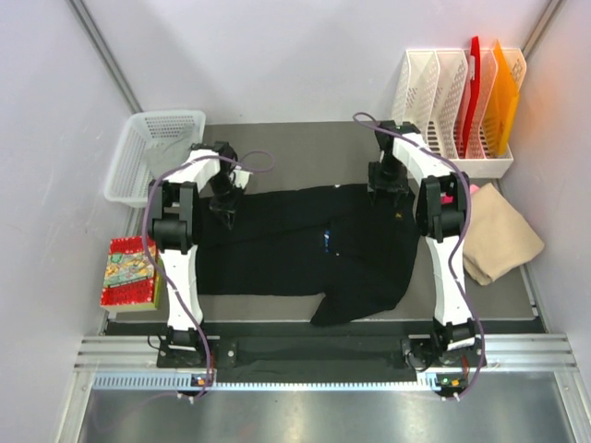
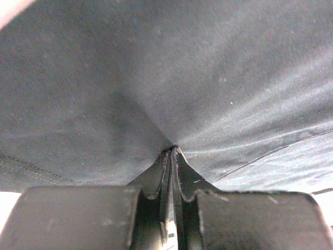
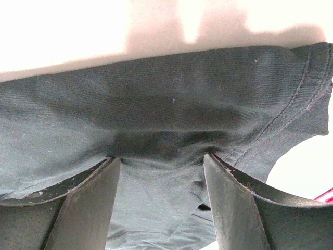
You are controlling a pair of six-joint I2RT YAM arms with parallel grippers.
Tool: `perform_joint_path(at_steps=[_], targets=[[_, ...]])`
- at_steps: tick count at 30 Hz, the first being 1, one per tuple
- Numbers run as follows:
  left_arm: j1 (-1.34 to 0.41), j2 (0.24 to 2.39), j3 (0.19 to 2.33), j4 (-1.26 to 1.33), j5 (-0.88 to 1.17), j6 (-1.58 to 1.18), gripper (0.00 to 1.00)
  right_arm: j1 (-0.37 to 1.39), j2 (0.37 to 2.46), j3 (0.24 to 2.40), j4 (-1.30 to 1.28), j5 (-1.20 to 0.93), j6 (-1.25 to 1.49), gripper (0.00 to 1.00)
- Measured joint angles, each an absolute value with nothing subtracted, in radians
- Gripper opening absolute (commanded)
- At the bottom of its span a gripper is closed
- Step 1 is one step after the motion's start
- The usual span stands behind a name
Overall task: Fold and stack the t-shirts
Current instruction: Fold the flattened tshirt in 1/3 of the way, then grap the side of the flattened tshirt closest away from the robot with both arms
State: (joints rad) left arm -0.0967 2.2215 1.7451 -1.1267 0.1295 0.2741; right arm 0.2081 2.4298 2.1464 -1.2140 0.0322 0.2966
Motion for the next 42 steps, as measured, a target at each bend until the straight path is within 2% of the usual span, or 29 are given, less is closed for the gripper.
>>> perform_joint_path(at_steps=[7,13,14,19,22,29,35,42], targets=[[-0.091,2.284,1.85,-1.203,0.133,0.242,0.06,0.208,2.445,2.182,-1.214,0.039,0.295,0.73],[-0.088,2.267,1.869,-1.088,0.117,0.237,0.09,0.21,2.421,2.177,-1.17,0.081,0.303,0.92],[-0.087,2.259,1.869,-1.041,0.115,0.237,0.09,0.216,2.406,2.165,-1.16,0.089,0.304,1.0],[-0.08,2.118,1.838,-0.903,0.14,0.238,0.13,0.241,2.209,2.032,-1.077,0.138,0.291,1.0],[-0.078,1.925,1.755,-0.891,0.181,0.258,0.14,0.292,1.986,1.884,-1.037,0.152,0.288,1.0],[-0.078,1.472,1.377,-0.939,0.234,0.361,0.14,0.595,1.575,1.519,-1.057,0.13,0.281,1.0],[-0.078,1.292,1.013,-0.999,0.184,0.439,0.13,0.849,1.531,1.293,-1.148,0.076,0.294,1.0],[-0.078,1.215,0.919,-0.993,0.138,0.449,0.13,0.931,1.486,1.273,-1.158,0.042,0.297,1.0]])
